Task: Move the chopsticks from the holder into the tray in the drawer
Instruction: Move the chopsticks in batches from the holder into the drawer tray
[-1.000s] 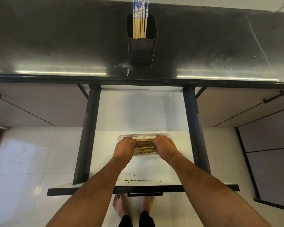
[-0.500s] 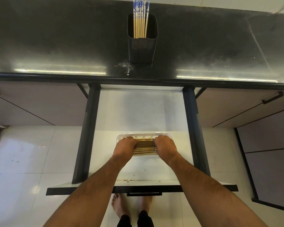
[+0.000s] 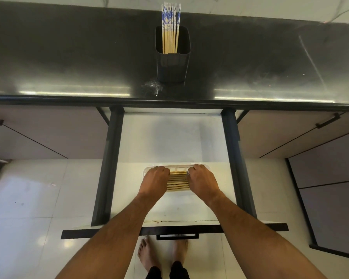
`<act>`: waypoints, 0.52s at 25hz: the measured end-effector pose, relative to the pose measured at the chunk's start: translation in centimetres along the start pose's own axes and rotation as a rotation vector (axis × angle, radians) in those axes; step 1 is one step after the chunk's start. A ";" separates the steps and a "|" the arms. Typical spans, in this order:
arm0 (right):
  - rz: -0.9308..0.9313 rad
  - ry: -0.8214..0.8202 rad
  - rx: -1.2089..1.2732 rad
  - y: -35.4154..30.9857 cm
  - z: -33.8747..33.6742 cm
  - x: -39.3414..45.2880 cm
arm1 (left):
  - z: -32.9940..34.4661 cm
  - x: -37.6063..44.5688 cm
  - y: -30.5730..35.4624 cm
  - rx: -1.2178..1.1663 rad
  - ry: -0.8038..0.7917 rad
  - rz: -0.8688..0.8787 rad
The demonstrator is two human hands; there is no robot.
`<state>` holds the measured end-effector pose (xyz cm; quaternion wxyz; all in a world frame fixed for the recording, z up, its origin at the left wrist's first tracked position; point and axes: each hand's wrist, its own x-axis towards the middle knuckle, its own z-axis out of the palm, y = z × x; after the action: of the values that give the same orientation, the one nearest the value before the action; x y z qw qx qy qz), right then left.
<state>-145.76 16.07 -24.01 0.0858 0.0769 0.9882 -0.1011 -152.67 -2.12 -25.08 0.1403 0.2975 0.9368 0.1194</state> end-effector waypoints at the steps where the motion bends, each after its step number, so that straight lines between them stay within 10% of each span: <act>1: -0.013 0.037 -0.002 -0.2 -0.5 -0.2 | -0.4 -0.2 0.1 0.026 0.035 0.028; 13: -0.003 0.379 -0.132 -3.3 -13.4 2.4 | -14.0 1.5 1.8 0.073 0.491 0.148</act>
<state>-150.71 16.10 -10.90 -0.0971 0.0873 0.9912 -0.0201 -157.57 -1.77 -11.73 -0.1113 0.3320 0.9222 0.1643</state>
